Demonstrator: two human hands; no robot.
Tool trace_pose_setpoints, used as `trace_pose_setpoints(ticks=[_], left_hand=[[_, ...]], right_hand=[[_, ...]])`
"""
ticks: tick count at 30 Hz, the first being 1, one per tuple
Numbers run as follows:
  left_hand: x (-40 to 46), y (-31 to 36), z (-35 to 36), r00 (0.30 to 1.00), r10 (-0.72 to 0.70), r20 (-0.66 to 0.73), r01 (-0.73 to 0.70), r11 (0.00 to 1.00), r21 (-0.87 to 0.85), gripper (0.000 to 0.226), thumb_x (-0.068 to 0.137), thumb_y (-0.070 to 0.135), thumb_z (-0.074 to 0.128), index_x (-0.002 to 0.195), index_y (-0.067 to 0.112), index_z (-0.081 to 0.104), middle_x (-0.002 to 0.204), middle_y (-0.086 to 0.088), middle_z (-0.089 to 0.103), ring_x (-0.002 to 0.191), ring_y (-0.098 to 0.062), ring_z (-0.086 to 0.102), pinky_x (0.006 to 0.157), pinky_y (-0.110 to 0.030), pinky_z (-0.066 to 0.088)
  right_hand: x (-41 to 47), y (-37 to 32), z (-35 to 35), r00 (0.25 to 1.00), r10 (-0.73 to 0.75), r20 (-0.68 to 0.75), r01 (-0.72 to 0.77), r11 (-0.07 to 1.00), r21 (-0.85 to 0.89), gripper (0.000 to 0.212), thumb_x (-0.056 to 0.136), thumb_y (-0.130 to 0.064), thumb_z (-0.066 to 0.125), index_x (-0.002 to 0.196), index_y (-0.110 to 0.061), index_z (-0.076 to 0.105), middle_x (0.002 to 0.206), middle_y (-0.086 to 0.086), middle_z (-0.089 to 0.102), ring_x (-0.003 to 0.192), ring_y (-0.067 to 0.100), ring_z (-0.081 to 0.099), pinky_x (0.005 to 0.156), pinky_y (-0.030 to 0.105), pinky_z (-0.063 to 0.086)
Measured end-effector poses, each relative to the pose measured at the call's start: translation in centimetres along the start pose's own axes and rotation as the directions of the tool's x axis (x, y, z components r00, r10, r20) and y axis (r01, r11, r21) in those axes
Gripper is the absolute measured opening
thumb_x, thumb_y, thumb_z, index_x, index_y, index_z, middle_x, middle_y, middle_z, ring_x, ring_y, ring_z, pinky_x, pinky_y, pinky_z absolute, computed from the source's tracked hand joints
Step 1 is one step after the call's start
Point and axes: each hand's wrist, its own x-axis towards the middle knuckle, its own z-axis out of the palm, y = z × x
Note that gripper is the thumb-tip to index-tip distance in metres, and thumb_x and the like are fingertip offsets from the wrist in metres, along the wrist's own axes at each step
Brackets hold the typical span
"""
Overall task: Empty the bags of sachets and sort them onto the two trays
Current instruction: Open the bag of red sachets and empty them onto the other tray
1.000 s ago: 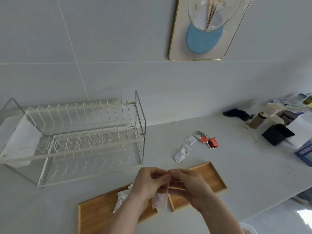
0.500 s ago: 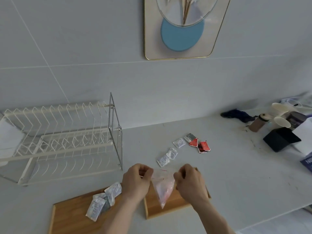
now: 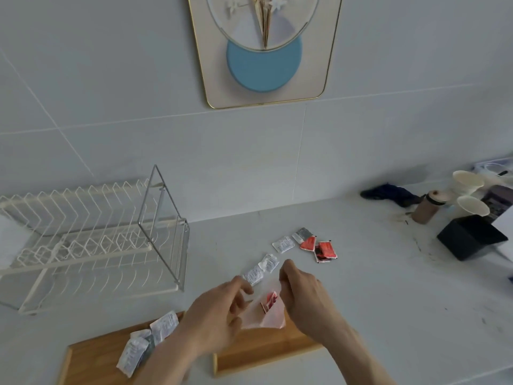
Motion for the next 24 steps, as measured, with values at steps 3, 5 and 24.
trace_pose_setpoints(ticks=[3, 5, 24], left_hand=[[0.9, 0.4, -0.2, 0.993, -0.111, -0.044, 0.085, 0.917, -0.389, 0.073, 0.065, 0.007, 0.056, 0.126, 0.046, 0.048, 0.123, 0.02, 0.06, 0.115, 0.001, 0.057, 0.102, -0.028, 0.044], [1.8, 0.0, 0.3, 0.997, -0.06, -0.045, 0.04, 0.937, -0.347, 0.091, 0.07, -0.004, 0.061, 0.137, 0.052, 0.038, 0.14, 0.024, 0.047, 0.13, 0.007, 0.044, 0.111, -0.024, 0.036], [5.6, 7.2, 4.6, 0.919, -0.394, -0.01, 0.18, 0.443, -0.878, 0.041, 0.071, 0.033, 0.085, 0.105, 0.015, 0.07, 0.091, -0.005, 0.079, 0.079, -0.02, 0.077, 0.061, -0.028, 0.058]], right_hand=[[0.6, 0.7, -2.1, 0.997, 0.006, 0.074, -0.023, 0.972, 0.233, 0.009, 0.096, -0.008, 0.046, 0.09, -0.015, 0.047, 0.074, 0.003, 0.061, 0.067, 0.024, 0.053, 0.061, 0.041, 0.044], [1.1, 0.8, -4.0, 0.985, -0.012, 0.17, -0.061, 0.906, 0.418, 0.012, 0.097, -0.003, 0.048, 0.092, -0.011, 0.055, 0.074, -0.003, 0.06, 0.067, 0.014, 0.054, 0.065, 0.03, 0.047], [-1.2, 7.6, -0.3, 0.918, 0.223, 0.329, -0.361, 0.123, 0.924, 0.049, 0.094, -0.038, 0.067, 0.132, -0.009, 0.061, 0.126, 0.022, 0.069, 0.116, 0.041, 0.067, 0.1, 0.057, 0.053]])
